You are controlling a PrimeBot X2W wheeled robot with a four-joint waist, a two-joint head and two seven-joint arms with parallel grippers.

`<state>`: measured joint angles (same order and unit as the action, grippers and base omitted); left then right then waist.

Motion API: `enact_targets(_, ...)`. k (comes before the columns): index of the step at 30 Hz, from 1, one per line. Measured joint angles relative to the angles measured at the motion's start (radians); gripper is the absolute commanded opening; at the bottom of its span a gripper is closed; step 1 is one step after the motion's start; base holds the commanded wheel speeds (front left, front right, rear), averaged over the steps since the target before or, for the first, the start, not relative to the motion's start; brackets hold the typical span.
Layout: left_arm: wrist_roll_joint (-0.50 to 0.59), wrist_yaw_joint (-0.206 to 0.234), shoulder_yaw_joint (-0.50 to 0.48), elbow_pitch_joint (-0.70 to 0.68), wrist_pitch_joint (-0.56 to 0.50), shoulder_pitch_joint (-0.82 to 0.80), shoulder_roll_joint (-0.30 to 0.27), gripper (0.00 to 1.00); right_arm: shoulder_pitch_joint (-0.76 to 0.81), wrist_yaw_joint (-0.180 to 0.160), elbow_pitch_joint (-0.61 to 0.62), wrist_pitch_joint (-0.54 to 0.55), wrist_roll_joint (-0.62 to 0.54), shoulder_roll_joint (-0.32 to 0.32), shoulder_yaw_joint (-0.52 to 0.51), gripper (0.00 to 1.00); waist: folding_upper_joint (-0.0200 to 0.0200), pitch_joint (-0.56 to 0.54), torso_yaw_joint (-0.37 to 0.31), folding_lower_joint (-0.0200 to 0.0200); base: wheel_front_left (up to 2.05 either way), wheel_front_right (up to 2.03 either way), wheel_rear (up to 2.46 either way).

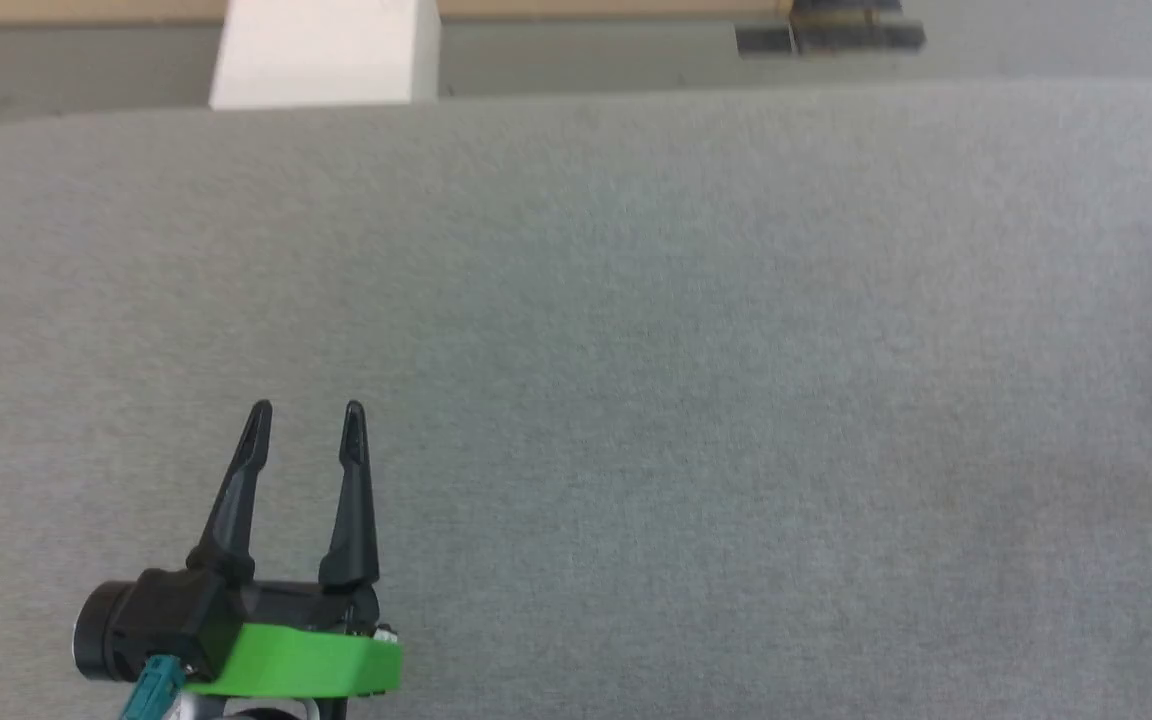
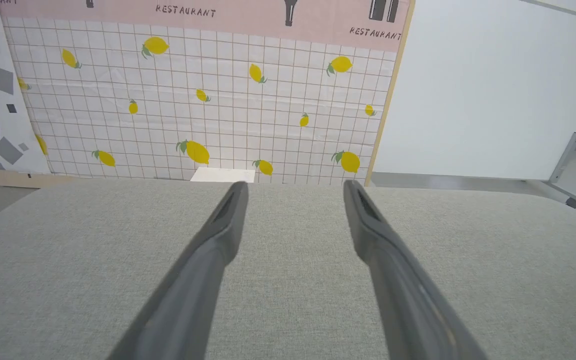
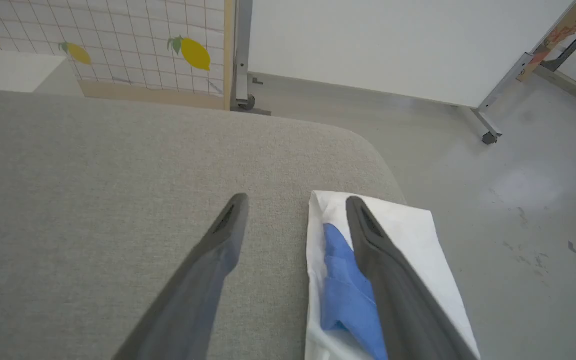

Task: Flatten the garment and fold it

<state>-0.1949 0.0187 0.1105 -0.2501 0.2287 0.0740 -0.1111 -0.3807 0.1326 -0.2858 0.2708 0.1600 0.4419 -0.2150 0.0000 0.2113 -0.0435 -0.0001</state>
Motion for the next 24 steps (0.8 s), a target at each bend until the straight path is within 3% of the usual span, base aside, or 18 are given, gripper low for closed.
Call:
enact_targets(13, -0.011, 0.0, 0.013, 0.045, -0.007, 0.033, -0.002, 1.0, 0.289, 0.0, 0.424, -0.11, -0.103, -0.283, -0.03, 1.0, 0.0, -0.13, 0.063, 0.0, 0.0, 0.0, 0.0)
enact_targets(19, -0.018, 0.0, 0.028, 0.089, -0.006, 0.036, 0.0, 1.0, 0.398, 0.0, 0.476, -0.16, -0.152, -0.367, 0.0, 1.0, 0.0, -0.16, 0.092, 0.0, 0.0, 0.0, 0.0)
enact_targets(24, -0.024, 0.0, 0.041, 0.148, -0.006, 0.051, 0.002, 1.0, 0.471, 0.0, 0.449, -0.216, -0.194, -0.388, 0.008, 1.0, 0.0, -0.174, 0.109, 0.0, 0.0, 0.0, 0.0)
